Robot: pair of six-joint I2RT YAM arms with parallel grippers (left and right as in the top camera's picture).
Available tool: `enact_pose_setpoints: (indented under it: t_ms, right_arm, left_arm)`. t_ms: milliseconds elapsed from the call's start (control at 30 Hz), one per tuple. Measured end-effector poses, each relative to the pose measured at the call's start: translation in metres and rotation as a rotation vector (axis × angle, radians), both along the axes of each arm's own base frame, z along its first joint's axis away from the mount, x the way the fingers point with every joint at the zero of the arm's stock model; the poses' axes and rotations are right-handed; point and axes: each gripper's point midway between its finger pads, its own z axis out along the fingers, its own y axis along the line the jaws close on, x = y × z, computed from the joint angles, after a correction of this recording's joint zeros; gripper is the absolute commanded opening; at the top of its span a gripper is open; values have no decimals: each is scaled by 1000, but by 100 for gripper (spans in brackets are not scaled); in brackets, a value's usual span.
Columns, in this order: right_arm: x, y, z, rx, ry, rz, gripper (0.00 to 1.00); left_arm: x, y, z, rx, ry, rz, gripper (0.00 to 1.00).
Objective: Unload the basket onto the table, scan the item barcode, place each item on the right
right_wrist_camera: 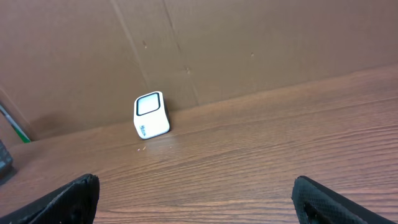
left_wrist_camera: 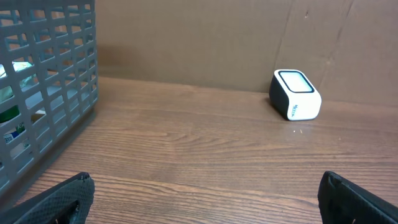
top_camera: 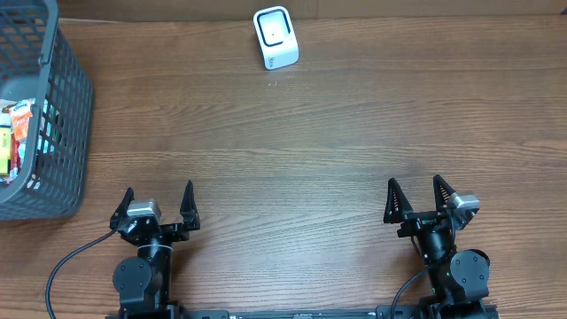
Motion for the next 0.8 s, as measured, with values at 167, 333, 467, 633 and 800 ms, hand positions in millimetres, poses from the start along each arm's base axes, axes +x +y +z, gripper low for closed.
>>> enact_pose_setpoints:
  t_ms: [167,333,467,633,800]
  right_arm:
    - [0,0,0,0,0,1,100]
    - [0,0,0,0,1,0,100]
    - [0,0,0,0,0,0,100]
    - [0,0,0,0,1,1,100]
    - [0,0,0,0,0,1,100]
  left_arm:
    - [0,0,0,0,0,0,100]
    - [0,-1,1,0,-4,-4,100]
    - [1,-2,17,6,-68,-14,100]
    - [-6,-8,79,35,-322,-42,100]
    - [-23,-24,125,69,-517,-124,100]
